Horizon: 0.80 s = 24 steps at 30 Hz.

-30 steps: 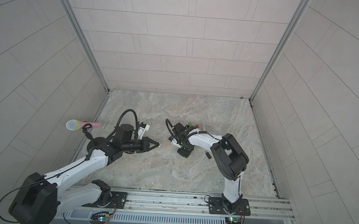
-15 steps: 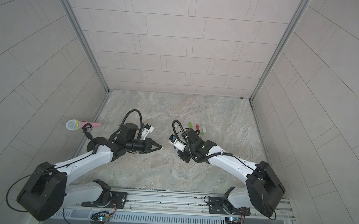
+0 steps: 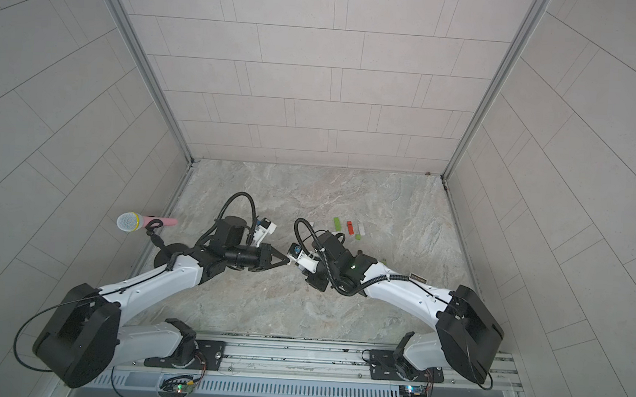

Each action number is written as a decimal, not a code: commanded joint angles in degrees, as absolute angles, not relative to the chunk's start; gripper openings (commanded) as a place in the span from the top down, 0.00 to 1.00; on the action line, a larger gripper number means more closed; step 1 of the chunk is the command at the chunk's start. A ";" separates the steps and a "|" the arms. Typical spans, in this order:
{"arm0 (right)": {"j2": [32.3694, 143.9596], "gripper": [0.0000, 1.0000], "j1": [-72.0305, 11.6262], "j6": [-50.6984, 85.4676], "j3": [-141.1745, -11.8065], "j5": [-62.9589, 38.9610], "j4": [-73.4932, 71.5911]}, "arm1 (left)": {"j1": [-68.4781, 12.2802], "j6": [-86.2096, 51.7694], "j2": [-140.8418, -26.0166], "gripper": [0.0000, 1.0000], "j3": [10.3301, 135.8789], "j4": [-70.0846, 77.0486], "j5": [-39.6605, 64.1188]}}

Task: Close the usb drive cover
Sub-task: Close the cover of the USB drive.

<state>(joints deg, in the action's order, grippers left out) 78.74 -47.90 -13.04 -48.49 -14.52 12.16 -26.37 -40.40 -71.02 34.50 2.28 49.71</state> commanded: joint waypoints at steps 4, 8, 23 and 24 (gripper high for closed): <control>80.67 0.87 -49.08 -12.83 -51.02 -12.87 12.32 | -26.80 -39.38 -71.45 0.95 36.08 3.52 50.21; 81.38 0.87 -49.38 -12.99 -51.75 -12.60 12.57 | -26.81 -39.43 -71.45 0.95 35.98 3.57 50.18; 82.11 0.87 -50.92 -13.57 -54.02 -12.20 13.62 | -26.98 -39.84 -71.50 0.95 35.58 4.08 49.75; 81.88 0.87 -51.12 -13.63 -54.22 -11.96 13.62 | -26.98 -39.81 -71.61 0.95 35.47 4.06 49.71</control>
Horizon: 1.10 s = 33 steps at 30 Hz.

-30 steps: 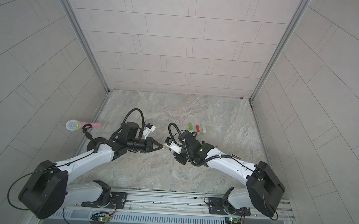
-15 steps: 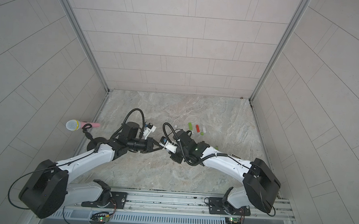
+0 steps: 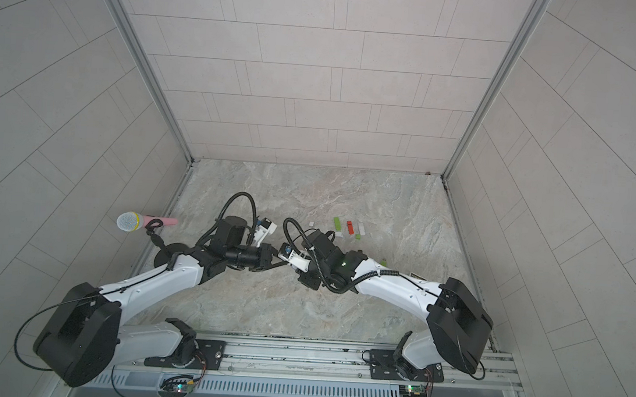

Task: Close the usb drive cover
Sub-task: Close the cover of the USB drive.

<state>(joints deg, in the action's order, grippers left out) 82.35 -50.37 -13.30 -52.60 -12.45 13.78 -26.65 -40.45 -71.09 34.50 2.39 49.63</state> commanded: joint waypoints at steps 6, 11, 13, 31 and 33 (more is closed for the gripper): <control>80.45 0.87 -51.76 -14.74 -55.24 -10.78 13.80 | -27.31 -39.16 -72.35 0.95 35.16 3.46 49.83; 80.16 0.88 -51.78 -15.53 -56.84 -10.61 14.32 | -27.85 -38.86 -72.97 0.95 35.54 3.25 50.32; 80.16 0.88 -51.86 -15.59 -57.52 -10.63 14.34 | -27.95 -38.89 -73.29 0.95 35.74 3.25 50.68; 80.13 0.89 -51.94 -12.99 -62.84 -14.26 6.48 | -29.97 -41.13 -76.84 0.95 36.16 7.03 54.36; 80.11 0.90 -51.94 -12.68 -63.40 -14.59 5.58 | -30.53 -41.07 -77.46 0.95 36.39 6.84 54.53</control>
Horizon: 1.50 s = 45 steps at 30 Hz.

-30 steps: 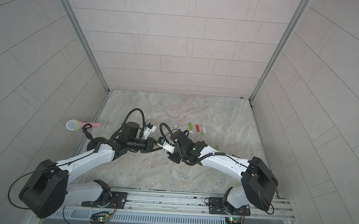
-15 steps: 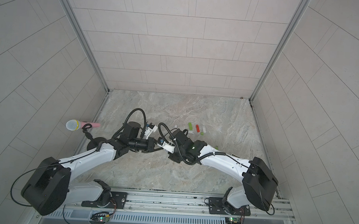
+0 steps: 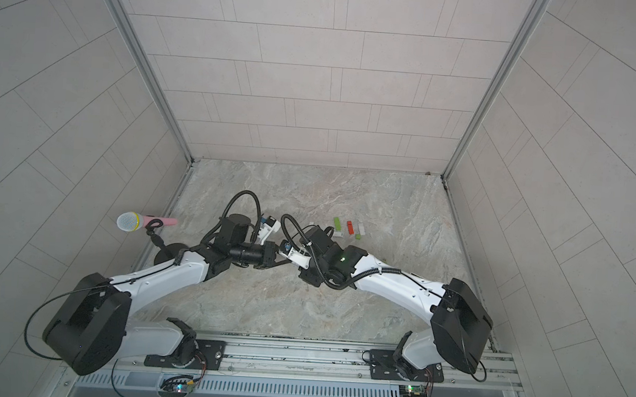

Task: Close the usb drive cover
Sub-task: Close the cover of the USB drive, then place the USB drive at the center of the board.

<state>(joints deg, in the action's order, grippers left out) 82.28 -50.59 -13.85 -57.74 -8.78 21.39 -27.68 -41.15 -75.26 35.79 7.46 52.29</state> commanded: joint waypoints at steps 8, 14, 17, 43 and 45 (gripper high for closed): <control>75.39 0.90 -50.08 -14.68 -54.72 -8.27 7.76 | -31.11 -37.60 -71.13 0.81 37.22 -2.08 42.07; 71.05 0.90 -42.34 -10.50 -45.43 -8.15 11.39 | -31.01 -38.30 -64.95 0.45 36.72 -3.05 34.05; 71.63 0.90 -35.86 -4.83 -44.16 -6.96 13.58 | -30.96 -37.67 -63.40 0.41 36.56 -3.74 31.88; 104.13 0.90 -9.85 9.67 -70.35 -6.81 38.96 | -30.67 -34.04 -52.32 0.36 33.03 -6.37 21.30; 105.70 0.89 -9.84 9.52 -71.52 -6.47 39.61 | -30.60 -33.83 -51.55 0.34 32.69 -6.59 20.52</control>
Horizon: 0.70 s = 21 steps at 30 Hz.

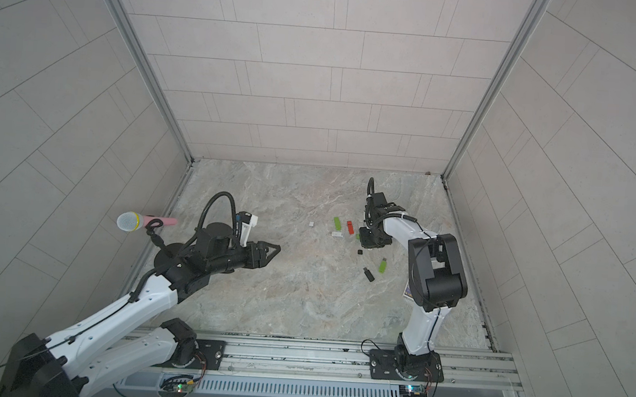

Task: Close the usb drive cover
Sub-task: Place the USB drive at the center of the board.

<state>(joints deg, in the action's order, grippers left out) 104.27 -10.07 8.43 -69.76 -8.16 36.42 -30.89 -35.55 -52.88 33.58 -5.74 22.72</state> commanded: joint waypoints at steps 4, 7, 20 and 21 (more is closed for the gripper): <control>108.68 0.88 -9.84 9.19 -74.12 -5.53 40.81 | -30.49 -33.63 -50.77 0.31 32.04 -6.61 19.43; 110.40 0.87 -9.69 9.39 -75.76 -3.63 41.73 | -30.48 -33.48 -50.69 0.31 32.04 -6.68 19.36; 108.27 0.72 -9.76 9.08 -76.29 -4.76 43.40 | -30.45 -33.33 -50.62 0.31 31.68 -6.96 19.30; 107.51 0.70 -9.77 8.97 -76.29 -5.09 43.47 | -30.41 -33.31 -50.62 0.31 31.66 -6.89 19.25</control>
<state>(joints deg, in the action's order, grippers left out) 110.80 -9.96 8.54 -76.03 -4.93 41.32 -30.68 -34.46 -51.35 32.40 -7.20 20.01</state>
